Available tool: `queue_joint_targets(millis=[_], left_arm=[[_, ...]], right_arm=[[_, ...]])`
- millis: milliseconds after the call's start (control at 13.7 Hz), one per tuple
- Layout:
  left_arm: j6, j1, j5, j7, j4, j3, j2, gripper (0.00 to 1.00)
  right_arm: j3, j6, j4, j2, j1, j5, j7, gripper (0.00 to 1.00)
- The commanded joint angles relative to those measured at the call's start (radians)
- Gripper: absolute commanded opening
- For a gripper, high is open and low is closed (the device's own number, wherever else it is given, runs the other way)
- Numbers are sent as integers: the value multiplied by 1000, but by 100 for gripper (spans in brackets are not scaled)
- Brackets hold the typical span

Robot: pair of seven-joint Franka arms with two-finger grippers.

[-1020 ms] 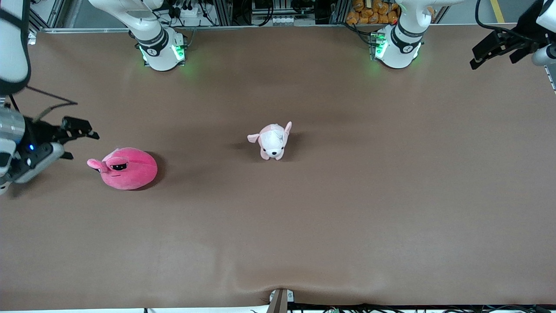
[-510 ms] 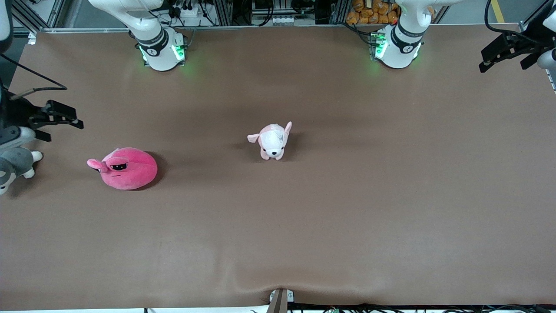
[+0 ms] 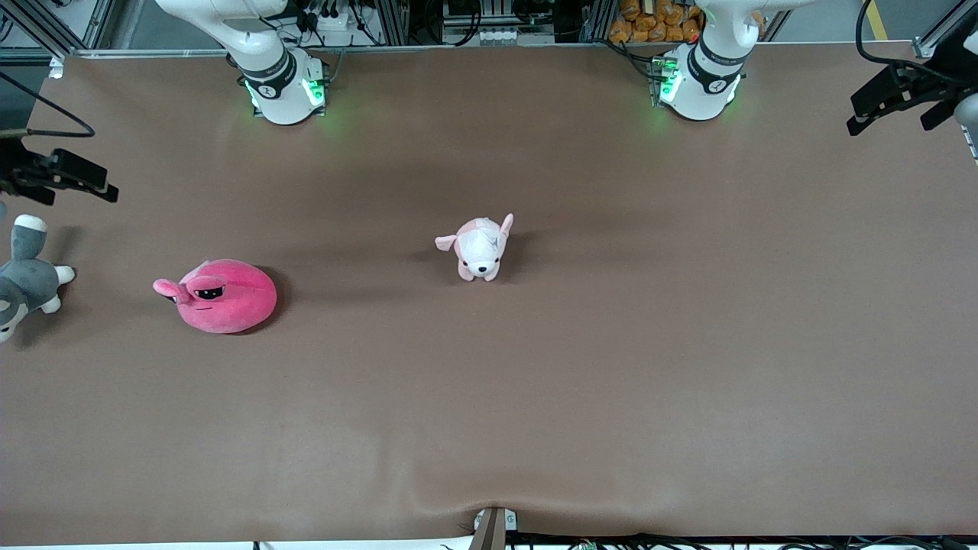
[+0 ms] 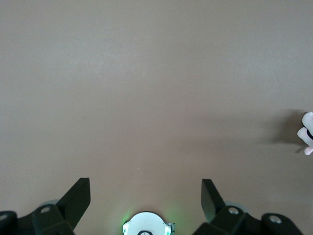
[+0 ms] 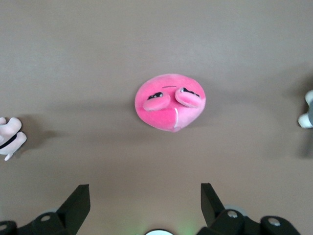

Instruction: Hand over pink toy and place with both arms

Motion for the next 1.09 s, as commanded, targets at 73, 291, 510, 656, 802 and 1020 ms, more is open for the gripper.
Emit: queue_joint_targets(millis=[73, 291, 510, 656, 802, 1020], left_arm=[[-7, 5, 19, 19, 50, -4, 26, 100], [-10, -1, 21, 17, 51, -7, 34, 100], [-10, -1, 19, 17, 51, -10, 37, 100], [-11, 2, 19, 17, 49, -10, 37, 100], [-13, 2, 19, 16, 49, -10, 39, 100], [-14, 2, 19, 14, 49, -10, 37, 100]], right_arm=[[4, -29, -14, -29, 2, -53, 67, 100], [1, -46, 9, -29, -1, -53, 78, 100], [2, -36, 14, -29, -1, -51, 81, 100], [4, -17, 12, -27, 2, -46, 81, 100], [5, -17, 11, -27, 6, -46, 81, 100], [5, -16, 12, -27, 2, -46, 79, 100]])
